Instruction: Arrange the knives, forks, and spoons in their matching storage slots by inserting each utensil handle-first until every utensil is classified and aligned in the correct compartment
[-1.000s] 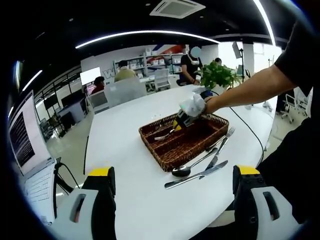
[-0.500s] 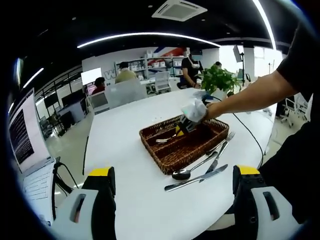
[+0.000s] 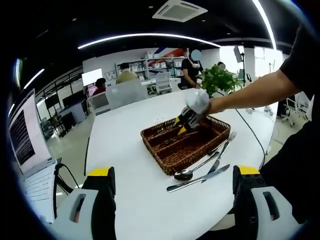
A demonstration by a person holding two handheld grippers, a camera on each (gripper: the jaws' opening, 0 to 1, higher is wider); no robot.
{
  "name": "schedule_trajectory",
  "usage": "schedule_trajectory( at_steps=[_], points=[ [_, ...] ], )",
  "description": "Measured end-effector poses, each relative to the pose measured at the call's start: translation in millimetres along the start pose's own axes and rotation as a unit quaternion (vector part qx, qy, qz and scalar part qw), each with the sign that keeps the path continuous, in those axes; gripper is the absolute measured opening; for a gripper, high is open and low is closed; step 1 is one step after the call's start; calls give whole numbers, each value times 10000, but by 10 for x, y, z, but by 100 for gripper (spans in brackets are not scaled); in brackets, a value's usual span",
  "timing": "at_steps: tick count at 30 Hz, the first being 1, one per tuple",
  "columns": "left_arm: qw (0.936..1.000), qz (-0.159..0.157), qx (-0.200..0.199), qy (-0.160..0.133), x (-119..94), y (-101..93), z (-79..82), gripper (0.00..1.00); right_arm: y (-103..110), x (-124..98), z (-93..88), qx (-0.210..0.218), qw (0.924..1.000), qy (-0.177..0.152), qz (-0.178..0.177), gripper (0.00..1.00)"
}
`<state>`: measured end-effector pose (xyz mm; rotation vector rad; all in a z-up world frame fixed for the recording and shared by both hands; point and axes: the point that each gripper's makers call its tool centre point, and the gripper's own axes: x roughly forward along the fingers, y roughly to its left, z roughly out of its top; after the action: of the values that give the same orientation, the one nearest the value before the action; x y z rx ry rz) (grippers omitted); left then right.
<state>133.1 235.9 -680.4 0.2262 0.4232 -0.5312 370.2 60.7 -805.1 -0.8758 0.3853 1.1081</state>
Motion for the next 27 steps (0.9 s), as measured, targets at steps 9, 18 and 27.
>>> schedule_trajectory(
  at_steps=[9, 18, 27],
  points=[
    [9996, -65, -119, -246, 73, 13, 114, 99, -97, -480, 224, 1042, 9932, -524, -68, 80],
    [9985, -78, -154, -518, 171, 44, 262, 99, -106, -1004, 95, 1802, 9791, -675, -660, 100],
    [9979, -188, -111, -606, 289, 26, 296, 99, 95, -1561, 74, 2173, 9651, -1016, -1051, 100]
  ],
)
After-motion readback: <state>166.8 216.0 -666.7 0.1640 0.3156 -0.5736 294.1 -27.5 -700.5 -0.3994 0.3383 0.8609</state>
